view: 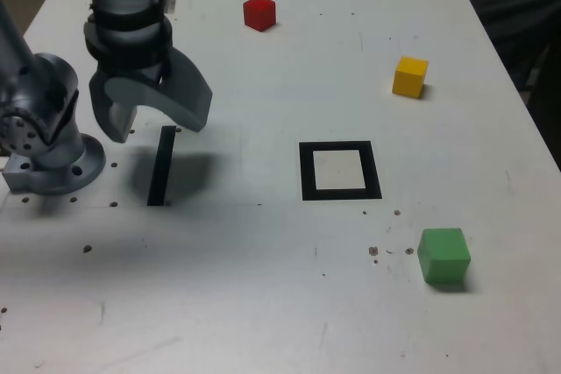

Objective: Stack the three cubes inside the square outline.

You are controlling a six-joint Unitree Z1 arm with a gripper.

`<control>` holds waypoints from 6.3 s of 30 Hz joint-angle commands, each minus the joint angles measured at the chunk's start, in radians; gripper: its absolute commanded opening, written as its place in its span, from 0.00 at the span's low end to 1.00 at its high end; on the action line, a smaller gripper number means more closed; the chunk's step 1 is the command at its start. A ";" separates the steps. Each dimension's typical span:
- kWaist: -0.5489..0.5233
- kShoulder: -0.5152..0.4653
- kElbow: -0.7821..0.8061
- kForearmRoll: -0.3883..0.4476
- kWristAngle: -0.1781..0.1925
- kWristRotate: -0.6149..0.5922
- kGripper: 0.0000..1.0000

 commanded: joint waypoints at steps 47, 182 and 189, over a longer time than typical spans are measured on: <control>0.814 0.351 -0.533 0.078 0.051 0.790 0.98; 0.851 0.733 -0.996 0.172 0.055 1.070 0.44; 0.758 0.645 -0.894 0.145 0.064 0.980 0.44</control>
